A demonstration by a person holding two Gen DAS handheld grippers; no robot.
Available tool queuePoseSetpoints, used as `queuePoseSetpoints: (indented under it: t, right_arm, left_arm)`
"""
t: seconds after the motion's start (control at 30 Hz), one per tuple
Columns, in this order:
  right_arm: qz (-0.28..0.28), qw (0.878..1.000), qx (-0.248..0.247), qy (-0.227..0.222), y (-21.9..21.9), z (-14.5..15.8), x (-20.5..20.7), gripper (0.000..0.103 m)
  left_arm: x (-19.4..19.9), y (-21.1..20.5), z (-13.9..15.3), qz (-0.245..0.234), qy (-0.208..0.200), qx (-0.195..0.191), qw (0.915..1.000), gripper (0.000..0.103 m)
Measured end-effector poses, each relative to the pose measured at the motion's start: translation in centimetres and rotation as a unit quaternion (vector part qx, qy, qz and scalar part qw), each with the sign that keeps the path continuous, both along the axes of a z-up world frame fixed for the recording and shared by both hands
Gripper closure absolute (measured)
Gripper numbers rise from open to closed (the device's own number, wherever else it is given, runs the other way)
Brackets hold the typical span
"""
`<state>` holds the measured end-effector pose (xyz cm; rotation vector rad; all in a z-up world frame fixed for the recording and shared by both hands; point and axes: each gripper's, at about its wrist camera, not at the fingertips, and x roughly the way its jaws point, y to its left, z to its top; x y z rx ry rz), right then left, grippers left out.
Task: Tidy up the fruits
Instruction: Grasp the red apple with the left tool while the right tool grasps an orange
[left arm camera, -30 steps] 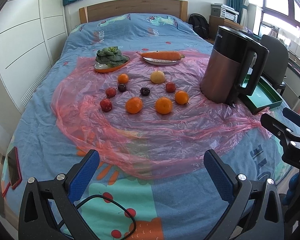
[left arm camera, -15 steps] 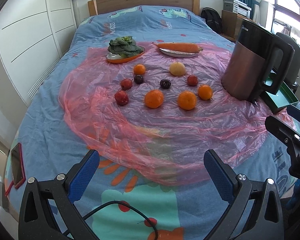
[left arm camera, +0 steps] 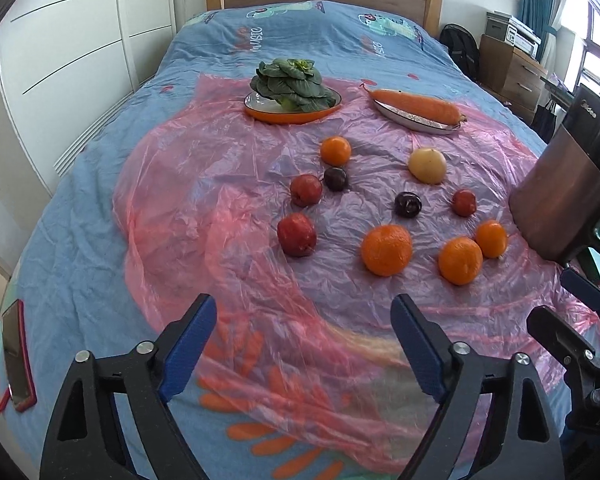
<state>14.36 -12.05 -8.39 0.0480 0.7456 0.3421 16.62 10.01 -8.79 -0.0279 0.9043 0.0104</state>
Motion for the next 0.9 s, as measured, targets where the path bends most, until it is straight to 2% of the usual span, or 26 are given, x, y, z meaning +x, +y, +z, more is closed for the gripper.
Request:
queuePoseSetpoints:
  t: [0.13,0.43,0.5,0.73,0.9]
  right_arm:
    - [-0.002,0.999,0.016,0.032,0.3,-1.9,3.0,0.000]
    - [-0.002,0.997,0.033,0.069,1.1,-4.6,7.0,0.002]
    - [-0.001,0.997,0.032,0.074,1.3,-5.0,7.6,0.010]
    - [-0.002,0.996,0.025,0.089,1.7,-6.1,8.4,0.025]
    - [0.002,0.996,0.016,0.091,2.1,-6.6,8.7,0.042]
  left_arm:
    - [3.3,0.8,-1.5,0.007,0.013,-0.013,0.9998,0.039]
    - [7.0,1.4,-4.6,0.016,0.024,-0.039,0.9988,0.048]
    - [7.4,1.5,-5.1,0.014,0.026,-0.048,0.9984,0.051]
    - [8.2,2.2,-6.0,0.008,0.030,-0.074,0.9968,0.063]
    - [8.3,2.8,-6.3,0.007,0.029,-0.083,0.9961,0.072]
